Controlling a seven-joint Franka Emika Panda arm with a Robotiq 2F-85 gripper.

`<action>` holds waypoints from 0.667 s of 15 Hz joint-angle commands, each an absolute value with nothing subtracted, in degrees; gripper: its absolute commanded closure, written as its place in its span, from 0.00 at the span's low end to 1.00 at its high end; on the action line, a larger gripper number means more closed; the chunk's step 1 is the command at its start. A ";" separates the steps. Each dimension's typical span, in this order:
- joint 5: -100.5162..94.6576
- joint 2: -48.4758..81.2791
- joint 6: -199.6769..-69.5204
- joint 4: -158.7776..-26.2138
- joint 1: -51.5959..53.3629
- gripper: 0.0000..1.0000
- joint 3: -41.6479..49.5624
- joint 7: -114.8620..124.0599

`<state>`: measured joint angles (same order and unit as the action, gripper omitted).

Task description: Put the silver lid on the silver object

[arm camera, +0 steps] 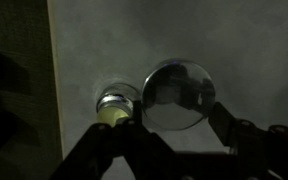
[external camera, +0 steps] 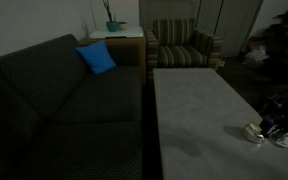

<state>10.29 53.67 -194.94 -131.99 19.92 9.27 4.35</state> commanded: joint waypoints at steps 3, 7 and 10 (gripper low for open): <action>9.00 47.96 -187.17 -132.19 18.58 0.57 13.63 2.93; 4.08 46.44 -182.12 -127.58 9.85 0.57 10.00 1.11; 2.33 48.79 -178.13 -122.23 3.30 0.57 5.92 1.41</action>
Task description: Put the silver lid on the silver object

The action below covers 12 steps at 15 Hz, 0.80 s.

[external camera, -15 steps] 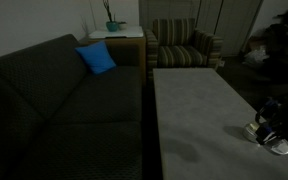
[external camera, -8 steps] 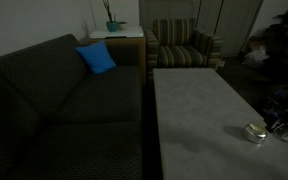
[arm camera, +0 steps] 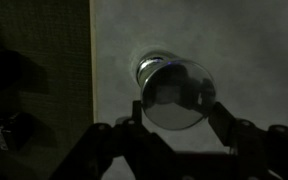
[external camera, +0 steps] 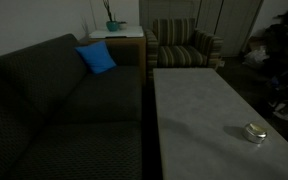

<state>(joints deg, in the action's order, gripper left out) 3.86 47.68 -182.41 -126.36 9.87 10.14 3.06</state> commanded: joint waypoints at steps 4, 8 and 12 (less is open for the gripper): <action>3.44 52.65 -171.10 -116.09 3.58 0.57 6.66 5.26; 3.83 58.30 -164.90 -109.40 4.03 0.57 6.24 9.17; 4.05 61.84 -162.68 -105.56 4.20 0.57 5.68 11.52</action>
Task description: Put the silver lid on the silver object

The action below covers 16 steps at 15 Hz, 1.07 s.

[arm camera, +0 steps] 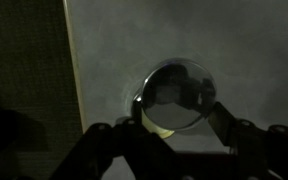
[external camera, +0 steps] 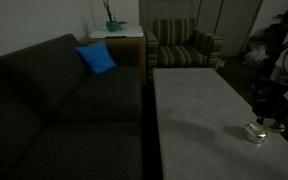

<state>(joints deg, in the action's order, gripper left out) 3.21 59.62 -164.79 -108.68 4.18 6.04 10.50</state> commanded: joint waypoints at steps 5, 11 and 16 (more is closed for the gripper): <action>2.99 62.31 -163.83 -105.70 5.87 0.57 6.80 12.00; 4.12 62.80 -162.18 -103.37 1.89 0.57 5.69 10.80; 4.90 62.85 -162.05 -102.27 -4.14 0.57 3.40 8.02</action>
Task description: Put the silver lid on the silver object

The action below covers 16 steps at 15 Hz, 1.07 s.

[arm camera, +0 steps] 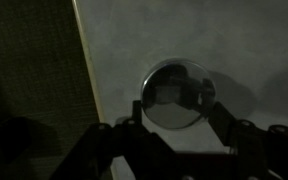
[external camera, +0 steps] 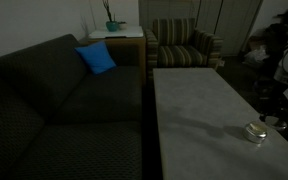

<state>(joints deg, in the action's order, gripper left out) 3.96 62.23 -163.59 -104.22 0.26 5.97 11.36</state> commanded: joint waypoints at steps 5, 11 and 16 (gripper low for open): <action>7.17 65.73 -160.86 -96.93 -11.17 0.57 -3.08 4.48; 9.98 70.46 -156.51 -89.81 -11.39 0.57 -3.78 5.86; 11.49 74.17 -155.03 -85.63 -9.57 0.57 -1.48 10.32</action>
<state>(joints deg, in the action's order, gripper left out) 9.78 71.70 -157.18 -89.05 -10.54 -2.79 8.61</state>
